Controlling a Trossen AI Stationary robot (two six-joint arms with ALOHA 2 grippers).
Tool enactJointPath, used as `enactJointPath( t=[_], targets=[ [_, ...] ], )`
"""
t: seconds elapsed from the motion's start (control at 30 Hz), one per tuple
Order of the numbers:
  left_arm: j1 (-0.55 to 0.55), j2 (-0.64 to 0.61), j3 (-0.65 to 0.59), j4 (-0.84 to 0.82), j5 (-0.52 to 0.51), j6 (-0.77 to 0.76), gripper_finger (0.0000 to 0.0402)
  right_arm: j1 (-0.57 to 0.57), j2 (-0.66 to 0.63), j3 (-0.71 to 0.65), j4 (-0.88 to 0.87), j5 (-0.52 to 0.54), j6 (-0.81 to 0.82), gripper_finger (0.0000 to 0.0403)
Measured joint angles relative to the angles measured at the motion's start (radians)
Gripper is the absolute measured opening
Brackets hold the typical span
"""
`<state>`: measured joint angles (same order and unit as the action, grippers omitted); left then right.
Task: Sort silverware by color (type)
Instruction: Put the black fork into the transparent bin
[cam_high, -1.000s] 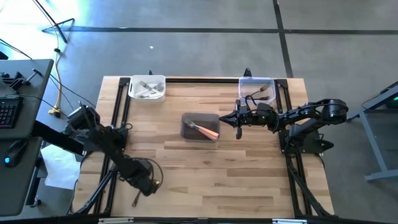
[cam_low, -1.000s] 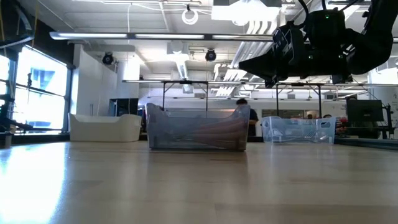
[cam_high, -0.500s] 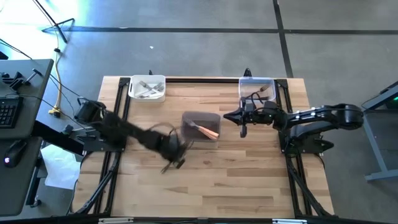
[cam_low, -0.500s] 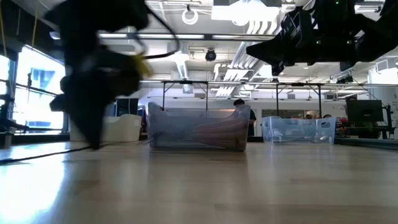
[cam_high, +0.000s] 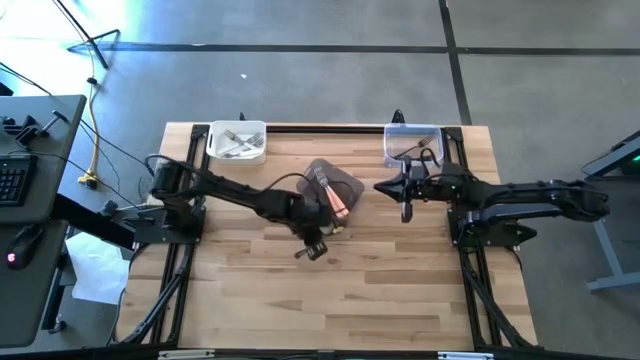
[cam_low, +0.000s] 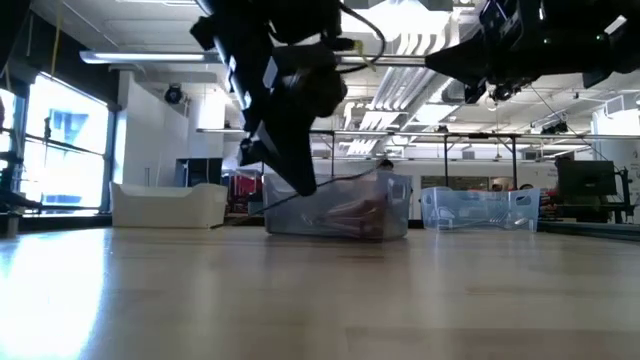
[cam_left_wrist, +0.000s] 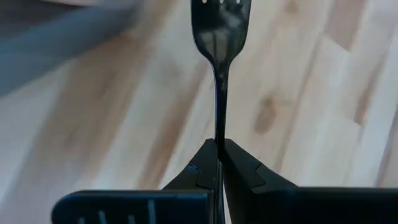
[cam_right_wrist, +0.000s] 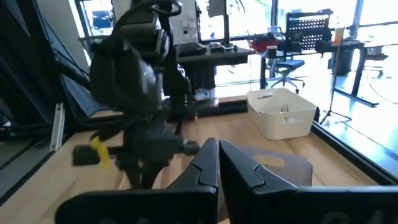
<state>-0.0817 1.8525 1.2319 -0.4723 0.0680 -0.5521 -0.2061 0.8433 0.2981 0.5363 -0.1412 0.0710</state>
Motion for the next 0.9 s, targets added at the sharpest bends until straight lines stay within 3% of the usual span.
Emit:
enactJointPath(
  t=[0.3,0.53,0.9],
  targets=[
    [-0.012,0.206,0.199,0.018,0.065,0.210,0.0001,0.051,-0.103,0.001,-0.141,0.041,-0.004,0.0000],
    [-0.004,0.328,0.368,0.016,0.056,0.293,0.0001,0.112,-0.181,0.056,-0.384,0.128,0.007,0.0000],
    [0.010,0.383,0.413,0.027,0.050,0.335,0.0056,0.201,-0.203,0.167,-0.706,0.272,0.023,0.0000]
  ],
)
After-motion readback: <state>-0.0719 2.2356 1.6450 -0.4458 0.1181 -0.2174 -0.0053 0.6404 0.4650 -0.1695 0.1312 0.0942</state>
